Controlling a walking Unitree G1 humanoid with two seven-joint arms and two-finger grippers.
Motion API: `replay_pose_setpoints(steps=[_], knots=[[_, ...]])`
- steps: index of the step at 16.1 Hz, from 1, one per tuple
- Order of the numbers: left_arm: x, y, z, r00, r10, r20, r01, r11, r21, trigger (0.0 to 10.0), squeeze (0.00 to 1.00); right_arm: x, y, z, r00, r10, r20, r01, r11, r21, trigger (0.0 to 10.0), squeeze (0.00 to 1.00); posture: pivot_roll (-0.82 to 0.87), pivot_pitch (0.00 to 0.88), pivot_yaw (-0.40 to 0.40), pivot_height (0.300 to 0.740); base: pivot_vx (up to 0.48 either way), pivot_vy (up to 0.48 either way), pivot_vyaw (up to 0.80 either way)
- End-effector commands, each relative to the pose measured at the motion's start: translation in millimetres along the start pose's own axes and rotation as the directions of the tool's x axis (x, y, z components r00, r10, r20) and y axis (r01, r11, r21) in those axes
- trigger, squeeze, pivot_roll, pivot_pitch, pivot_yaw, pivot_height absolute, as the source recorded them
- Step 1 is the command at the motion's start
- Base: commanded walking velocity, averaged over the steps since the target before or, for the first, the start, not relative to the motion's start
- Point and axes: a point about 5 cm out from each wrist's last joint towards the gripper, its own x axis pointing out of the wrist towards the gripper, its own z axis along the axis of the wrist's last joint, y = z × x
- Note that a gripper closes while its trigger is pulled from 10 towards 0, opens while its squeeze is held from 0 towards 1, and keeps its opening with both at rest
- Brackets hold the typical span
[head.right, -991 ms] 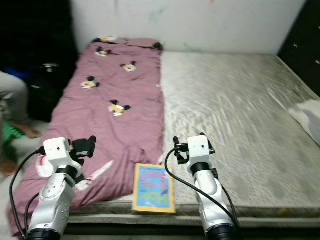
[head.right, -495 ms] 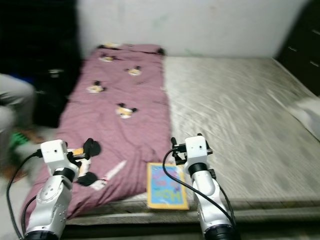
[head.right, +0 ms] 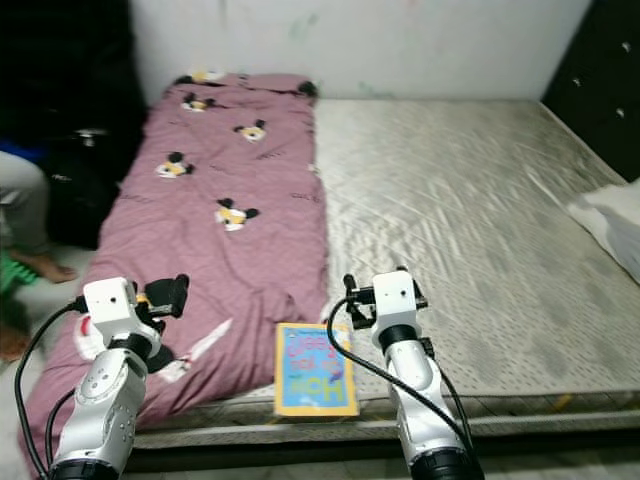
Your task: Clean up the room
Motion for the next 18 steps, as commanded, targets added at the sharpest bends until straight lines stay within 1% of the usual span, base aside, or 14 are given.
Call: replay_pose_setpoints(steps=[1,2,11,18], knots=[[0.3,0.0,3,1.0,0.0,0.002,0.0,1.0,0.004,10.0,0.0,0.1,-2.7,3,1.0,-0.006,0.006,0.006,1.0,0.007,10.0,0.0,-0.01,0.026,0.003,0.74,0.0,0.0,-0.8],[-0.1,0.1,3,1.0,0.001,0.003,-0.001,1.0,0.003,10.0,0.0,-0.3,-2.4,4,1.0,-0.006,0.008,0.006,1.0,0.006,10.0,0.0,-0.02,0.035,0.003,0.74,0.0,0.0,-0.7],[-8.0,0.9,4,1.0,0.0,-0.005,0.0,1.0,-0.004,10.0,0.0,-8.3,-0.8,7,1.0,0.006,0.021,-0.006,1.0,0.011,10.0,0.0,-0.02,0.092,0.005,0.74,0.0,0.0,0.0],[-10.7,-0.4,4,1.0,0.004,-0.012,-0.004,1.0,-0.014,10.0,0.0,-10.9,-1.9,7,1.0,0.013,0.016,-0.013,1.0,0.016,10.0,0.0,-0.01,0.101,-0.002,0.74,0.0,0.0,0.0]])
